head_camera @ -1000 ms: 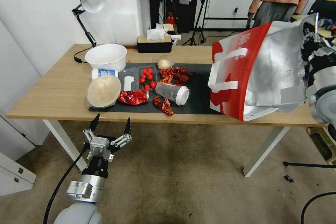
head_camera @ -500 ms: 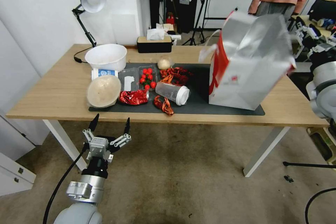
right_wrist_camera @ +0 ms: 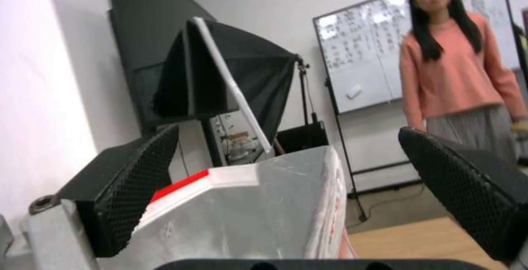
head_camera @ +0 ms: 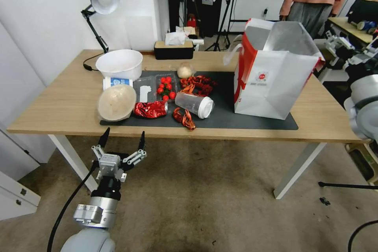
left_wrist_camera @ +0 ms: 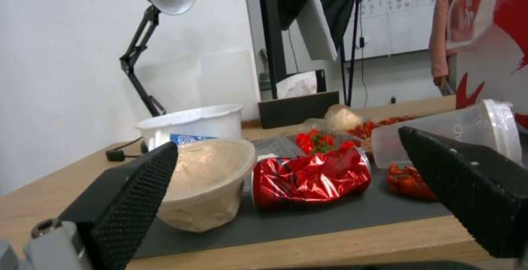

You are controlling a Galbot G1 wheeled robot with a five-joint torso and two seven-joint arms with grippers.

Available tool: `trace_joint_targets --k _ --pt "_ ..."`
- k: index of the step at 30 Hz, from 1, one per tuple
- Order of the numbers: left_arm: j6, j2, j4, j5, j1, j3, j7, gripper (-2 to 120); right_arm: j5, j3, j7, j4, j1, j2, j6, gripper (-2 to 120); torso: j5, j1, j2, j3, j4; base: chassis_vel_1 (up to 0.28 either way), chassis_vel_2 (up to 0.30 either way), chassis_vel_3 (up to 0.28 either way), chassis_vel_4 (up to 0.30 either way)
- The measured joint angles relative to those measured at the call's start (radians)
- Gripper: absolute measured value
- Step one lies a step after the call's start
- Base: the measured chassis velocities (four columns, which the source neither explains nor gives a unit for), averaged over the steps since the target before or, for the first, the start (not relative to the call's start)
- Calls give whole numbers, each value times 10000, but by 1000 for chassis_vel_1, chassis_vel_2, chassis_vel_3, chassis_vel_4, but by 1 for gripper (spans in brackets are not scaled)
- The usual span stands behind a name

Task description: Pick up the food delivery bag from the floor and place it on the table.

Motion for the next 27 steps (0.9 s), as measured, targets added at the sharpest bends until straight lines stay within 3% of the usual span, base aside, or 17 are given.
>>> trace_joint_targets --k 7,16,27 --pt "-44 32 -34 -182 1 -10 65 100 -1418 724 -704 994 -1157 473 -40 100 -2 0 0 -1 0 0 0 0 0" --pt "-175 128 -11 -278 34 -105 110 100 -4175 1431 -1006 2693 -3365 2291 -37 100 -2 -2 1 -1 -1 0 0 0 0" --pt "-412 156 352 -335 -57 -192 91 100 -6157 1137 -1142 3489 -4567 4019 424 100 -4 -1 1 -1 1 0 0 0 0"
